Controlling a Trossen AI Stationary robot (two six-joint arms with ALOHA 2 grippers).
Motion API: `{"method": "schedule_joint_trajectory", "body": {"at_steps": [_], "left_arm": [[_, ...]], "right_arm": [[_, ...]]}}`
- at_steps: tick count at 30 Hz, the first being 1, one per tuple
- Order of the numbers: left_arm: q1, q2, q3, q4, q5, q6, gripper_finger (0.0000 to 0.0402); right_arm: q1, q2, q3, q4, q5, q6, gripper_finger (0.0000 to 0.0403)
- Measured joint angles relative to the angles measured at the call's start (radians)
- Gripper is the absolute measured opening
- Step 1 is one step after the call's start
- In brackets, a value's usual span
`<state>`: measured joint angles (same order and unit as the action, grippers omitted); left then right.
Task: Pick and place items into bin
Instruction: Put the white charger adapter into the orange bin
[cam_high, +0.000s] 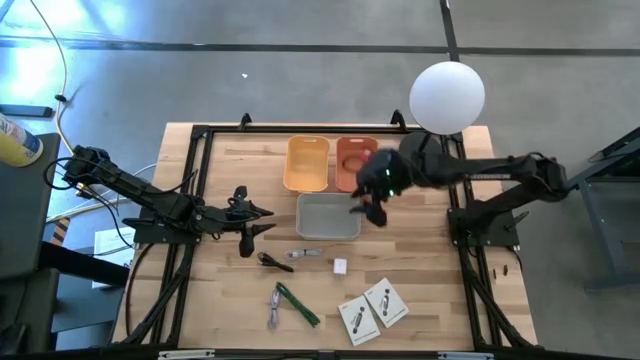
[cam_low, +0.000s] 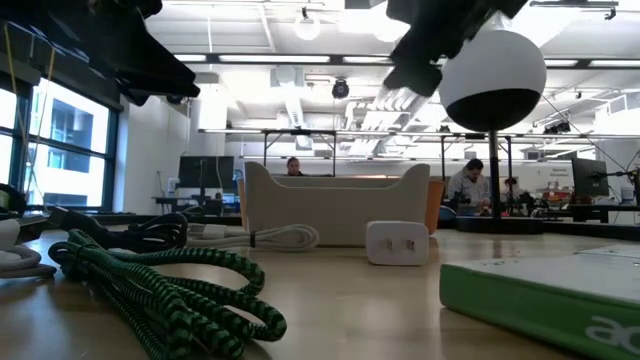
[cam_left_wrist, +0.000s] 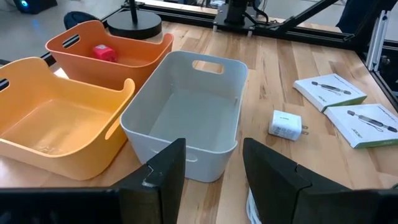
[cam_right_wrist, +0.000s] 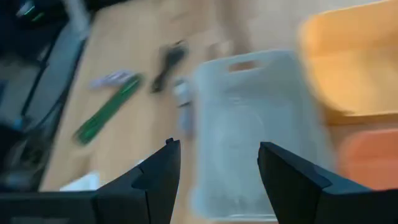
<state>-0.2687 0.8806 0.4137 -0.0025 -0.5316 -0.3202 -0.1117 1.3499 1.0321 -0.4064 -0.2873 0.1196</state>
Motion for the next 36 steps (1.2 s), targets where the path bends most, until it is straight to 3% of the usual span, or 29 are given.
{"method": "schedule_joint_trajectory", "body": {"at_steps": [7,13,23,28,36], "left_arm": [[0.0,0.0,0.0,-0.001,0.0,0.0,0.015],[0.0,0.0,0.0,-0.001,0.0,0.0,0.015],[0.0,0.0,0.0,-0.001,0.051,0.0,0.015],[0.0,0.0,0.0,-0.001,0.074,0.0,0.015],[0.0,0.0,0.0,-0.03,0.093,0.001,0.015]], "right_arm": [[0.25,0.054,0.0,-0.049,0.15,-0.089,0.0204],[0.335,0.15,0.0,0.003,0.251,-0.166,0.0204],[0.382,0.327,0.0,0.115,0.191,-0.005,0.0204],[0.437,0.389,0.0,0.214,0.259,0.087,0.0204],[0.451,0.429,0.0,0.217,0.349,0.303,0.0208]]}}
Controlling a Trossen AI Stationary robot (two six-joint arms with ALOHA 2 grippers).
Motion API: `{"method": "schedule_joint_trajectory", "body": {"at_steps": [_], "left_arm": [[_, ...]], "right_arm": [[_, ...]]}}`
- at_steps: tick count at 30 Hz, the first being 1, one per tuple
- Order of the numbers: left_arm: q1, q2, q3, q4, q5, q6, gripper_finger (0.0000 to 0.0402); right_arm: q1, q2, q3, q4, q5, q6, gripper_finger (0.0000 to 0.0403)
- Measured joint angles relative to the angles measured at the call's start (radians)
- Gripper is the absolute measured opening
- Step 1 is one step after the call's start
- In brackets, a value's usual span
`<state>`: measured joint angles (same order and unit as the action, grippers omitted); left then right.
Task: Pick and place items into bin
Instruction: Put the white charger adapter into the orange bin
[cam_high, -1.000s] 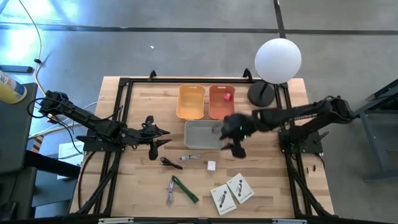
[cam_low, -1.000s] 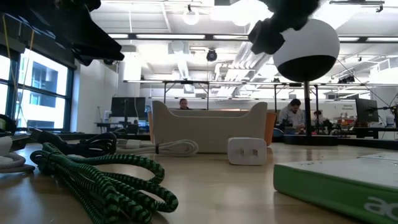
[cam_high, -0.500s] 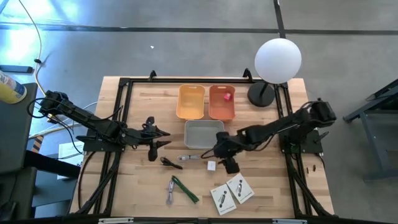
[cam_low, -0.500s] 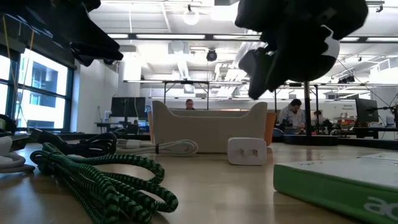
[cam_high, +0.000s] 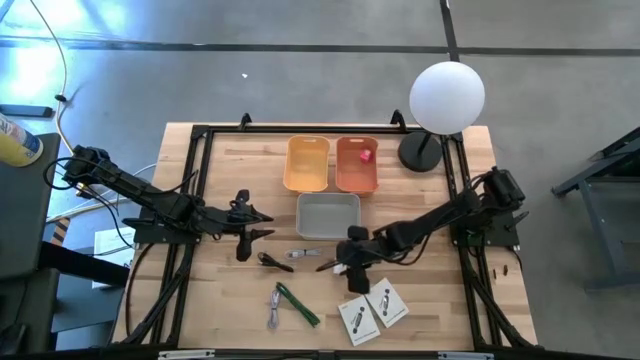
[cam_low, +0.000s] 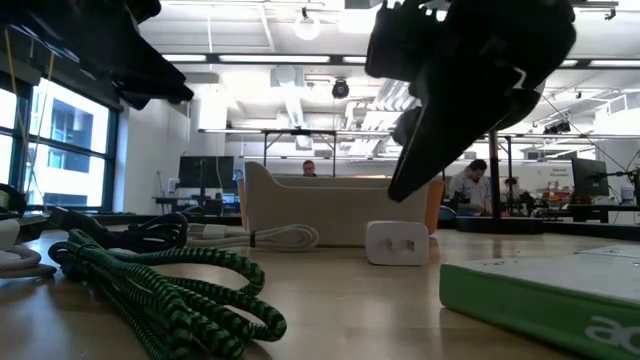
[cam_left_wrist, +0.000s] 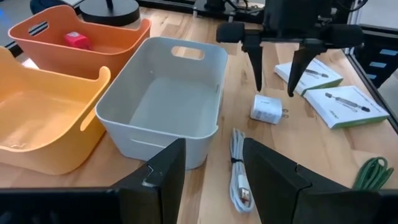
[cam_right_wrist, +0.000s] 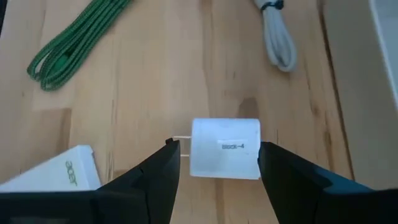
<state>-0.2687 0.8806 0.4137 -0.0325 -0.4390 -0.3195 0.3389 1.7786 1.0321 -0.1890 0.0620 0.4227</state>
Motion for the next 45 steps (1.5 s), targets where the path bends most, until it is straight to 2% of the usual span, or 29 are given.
{"method": "schedule_joint_trajectory", "body": {"at_steps": [11,25,38,42,45], "left_arm": [[0.0,0.0,0.0,-0.026,0.005,0.007,0.015],[0.0,0.0,0.0,-0.031,0.013,0.027,0.015],[0.0,0.0,0.0,-0.039,0.013,0.027,0.015],[0.0,0.0,0.0,-0.039,0.014,0.026,0.015],[0.0,0.0,0.0,-0.025,0.058,0.012,0.015]], "right_arm": [[0.0,0.001,0.0,-0.001,0.013,0.014,0.0249],[-0.003,0.051,0.003,0.049,0.025,-0.008,0.027],[-0.002,0.052,0.002,0.056,0.003,-0.033,0.0271],[0.026,0.047,0.001,0.053,-0.007,0.027,0.0271],[0.06,0.04,-0.001,0.046,-0.003,0.104,0.0271]]}}
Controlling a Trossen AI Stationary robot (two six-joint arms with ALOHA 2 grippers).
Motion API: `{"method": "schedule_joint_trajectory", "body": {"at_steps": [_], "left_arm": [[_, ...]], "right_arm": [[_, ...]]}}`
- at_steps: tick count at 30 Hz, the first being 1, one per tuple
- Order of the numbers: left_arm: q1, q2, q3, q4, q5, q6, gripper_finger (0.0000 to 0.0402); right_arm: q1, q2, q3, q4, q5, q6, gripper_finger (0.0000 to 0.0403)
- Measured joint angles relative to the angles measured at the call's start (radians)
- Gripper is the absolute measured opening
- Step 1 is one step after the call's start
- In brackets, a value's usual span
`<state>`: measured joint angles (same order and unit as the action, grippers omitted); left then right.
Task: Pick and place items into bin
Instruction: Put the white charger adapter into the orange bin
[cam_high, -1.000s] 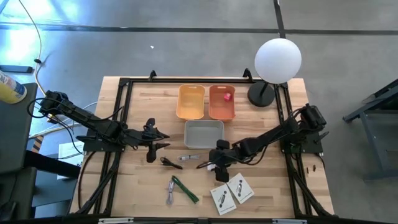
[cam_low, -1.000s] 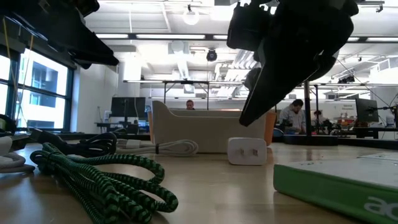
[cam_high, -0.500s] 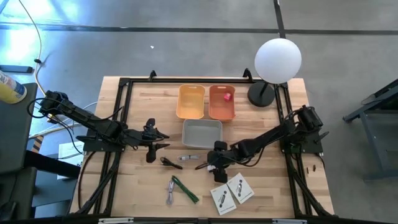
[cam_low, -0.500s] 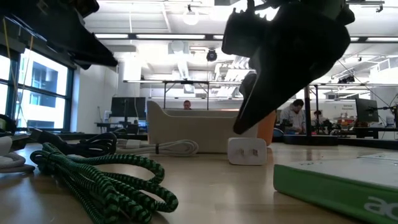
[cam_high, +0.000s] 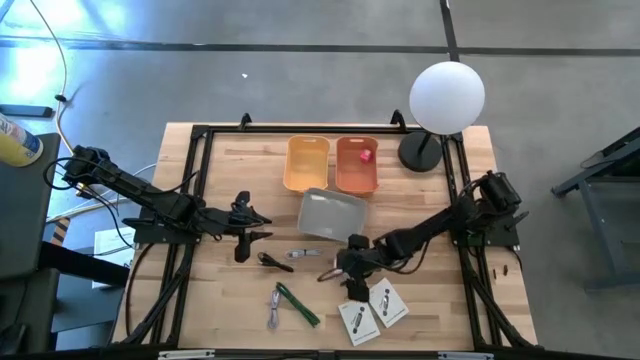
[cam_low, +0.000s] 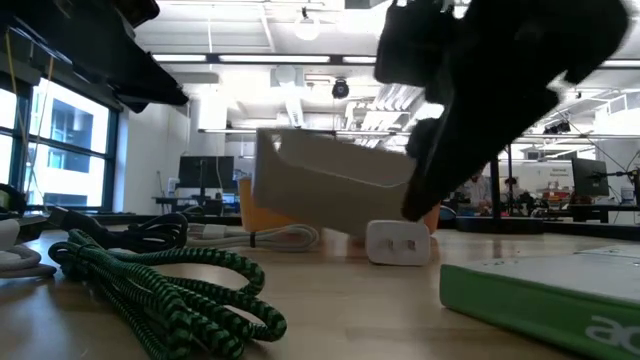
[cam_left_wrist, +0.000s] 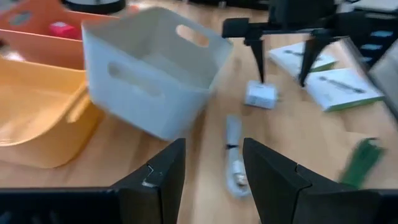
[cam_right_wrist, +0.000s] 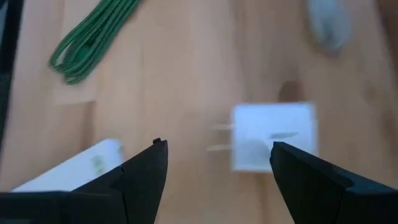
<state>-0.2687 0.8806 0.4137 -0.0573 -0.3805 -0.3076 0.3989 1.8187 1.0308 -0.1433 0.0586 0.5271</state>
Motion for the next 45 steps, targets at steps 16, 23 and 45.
{"method": "schedule_joint_trajectory", "body": {"at_steps": [16,23,45], "left_arm": [[0.0,0.0,0.0,0.041,-0.038,0.044,0.015],[0.0,0.0,0.0,0.041,-0.03,0.042,0.015],[0.0,0.093,0.0,0.07,0.301,0.27,0.015]], "right_arm": [[0.058,-0.183,0.0,-0.315,0.257,0.174,0.027],[0.098,-0.193,0.0,-0.321,0.211,0.246,0.027],[0.057,-0.047,0.001,-0.13,0.178,0.96,0.027]]}}
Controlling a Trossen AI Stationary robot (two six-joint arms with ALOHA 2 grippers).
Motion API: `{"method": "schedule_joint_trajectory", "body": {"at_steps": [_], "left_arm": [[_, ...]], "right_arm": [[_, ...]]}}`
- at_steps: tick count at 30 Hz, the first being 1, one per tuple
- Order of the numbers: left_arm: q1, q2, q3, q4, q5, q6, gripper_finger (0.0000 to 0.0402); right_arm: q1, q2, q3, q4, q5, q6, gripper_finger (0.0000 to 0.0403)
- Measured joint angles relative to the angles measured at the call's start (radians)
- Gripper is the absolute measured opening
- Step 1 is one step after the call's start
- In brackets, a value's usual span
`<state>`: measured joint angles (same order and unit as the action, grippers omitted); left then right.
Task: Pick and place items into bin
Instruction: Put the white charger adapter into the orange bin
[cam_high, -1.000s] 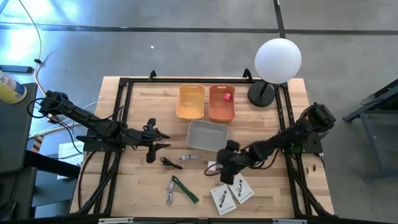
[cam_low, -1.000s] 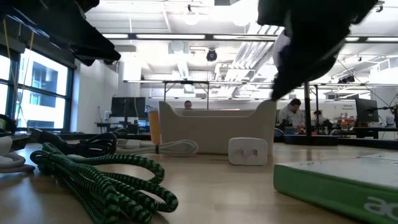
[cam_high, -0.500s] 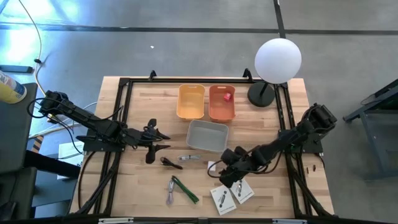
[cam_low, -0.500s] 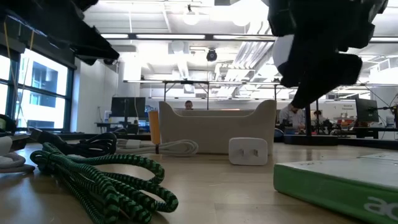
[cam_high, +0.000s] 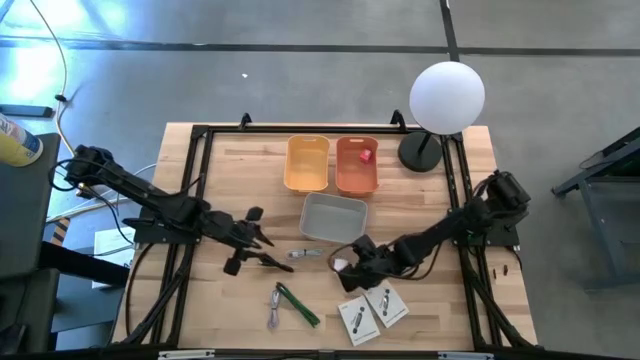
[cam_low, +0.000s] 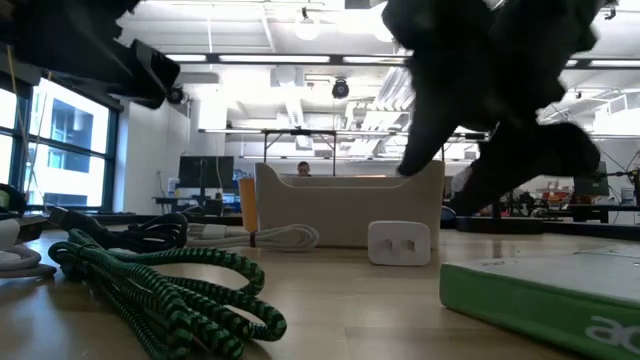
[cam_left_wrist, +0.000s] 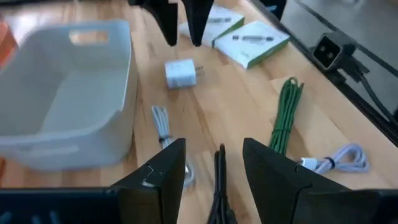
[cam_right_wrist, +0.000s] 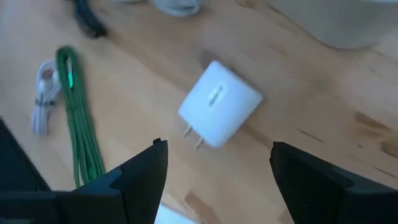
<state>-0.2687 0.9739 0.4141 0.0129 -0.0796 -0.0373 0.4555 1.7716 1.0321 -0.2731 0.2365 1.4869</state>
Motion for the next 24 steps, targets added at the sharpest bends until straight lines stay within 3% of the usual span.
{"method": "schedule_joint_trajectory", "body": {"at_steps": [8,16,24], "left_arm": [[0.0,0.072,0.0,0.014,-0.004,-0.162,0.015],[0.0,0.086,0.0,0.021,-0.002,-0.078,0.015],[0.0,0.086,0.0,0.014,0.072,-0.005,0.015]], "right_arm": [[-0.044,0.044,0.0,0.002,-0.026,0.068,0.027],[-0.08,0.047,0.002,0.122,0.002,0.097,0.027],[-0.111,0.142,0.143,-0.036,-0.06,0.128,0.027]]}}
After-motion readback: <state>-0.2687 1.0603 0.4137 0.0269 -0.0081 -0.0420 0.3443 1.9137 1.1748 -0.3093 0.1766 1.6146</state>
